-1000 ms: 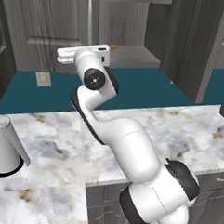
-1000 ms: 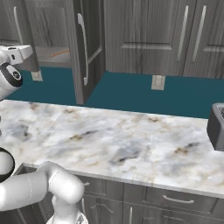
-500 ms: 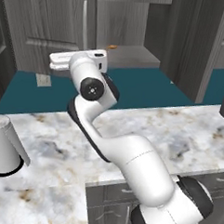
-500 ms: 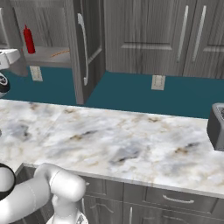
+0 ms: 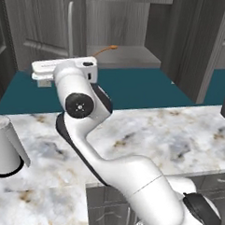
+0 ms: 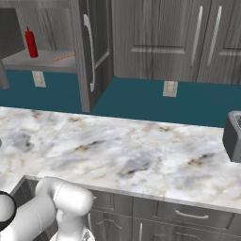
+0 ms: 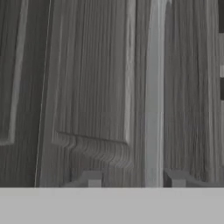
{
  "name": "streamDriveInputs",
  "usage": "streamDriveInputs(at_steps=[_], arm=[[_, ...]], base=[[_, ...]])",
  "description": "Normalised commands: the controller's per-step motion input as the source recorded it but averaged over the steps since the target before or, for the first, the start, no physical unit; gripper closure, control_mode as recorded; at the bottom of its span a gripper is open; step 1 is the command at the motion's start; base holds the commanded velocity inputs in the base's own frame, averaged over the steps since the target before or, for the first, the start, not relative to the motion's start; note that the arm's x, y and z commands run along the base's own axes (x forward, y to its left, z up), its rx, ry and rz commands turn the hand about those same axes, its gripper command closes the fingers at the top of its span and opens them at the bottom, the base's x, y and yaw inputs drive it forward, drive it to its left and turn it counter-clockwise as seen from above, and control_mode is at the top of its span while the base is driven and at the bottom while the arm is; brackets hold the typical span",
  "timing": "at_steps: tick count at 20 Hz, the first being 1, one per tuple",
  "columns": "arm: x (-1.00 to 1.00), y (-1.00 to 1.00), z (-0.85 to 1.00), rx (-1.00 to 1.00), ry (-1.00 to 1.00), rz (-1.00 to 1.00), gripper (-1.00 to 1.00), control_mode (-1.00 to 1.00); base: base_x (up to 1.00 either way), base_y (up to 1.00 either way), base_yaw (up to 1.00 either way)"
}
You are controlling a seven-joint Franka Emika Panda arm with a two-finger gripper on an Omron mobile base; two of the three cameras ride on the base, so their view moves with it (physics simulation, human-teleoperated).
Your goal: The dining table condiment station is running low on ketchup. Refill the condiment station by opening the cabinet and taking the ketchup from the cabinet and placing it on the dining table.
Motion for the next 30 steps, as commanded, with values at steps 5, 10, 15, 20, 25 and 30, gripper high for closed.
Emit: streamDriveInputs(at_steps=[5, 10, 15, 20, 25, 30], arm=[[-1.0, 0.3, -0.29, -0.07, -0.03, 0.09, -1.0, -1.0], [-1.0, 0.0, -0.02, -0.01, -0.02, 0.04, -1.0, -1.0], [-0.54, -0.41, 0.25, 0.2, 0.23, 0.03, -1.0, -1.0], [0.0, -0.88, 0.2, 0.29, 0.26, 0.14, -1.0, -1.0], [0.02, -0.91, 0.16, 0.31, 0.25, 0.21, -1.0, -1.0], [0.18, -0.7, 0.08, 0.28, 0.25, 0.24, -1.0, -1.0]], base=[[0.0, 0.0, 0.0], [0.0, 0.0, 0.0], [0.0, 0.0, 0.0], [0.0, 0.0, 0.0], [0.0, 0.0, 0.0], [0.0, 0.0, 0.0]])
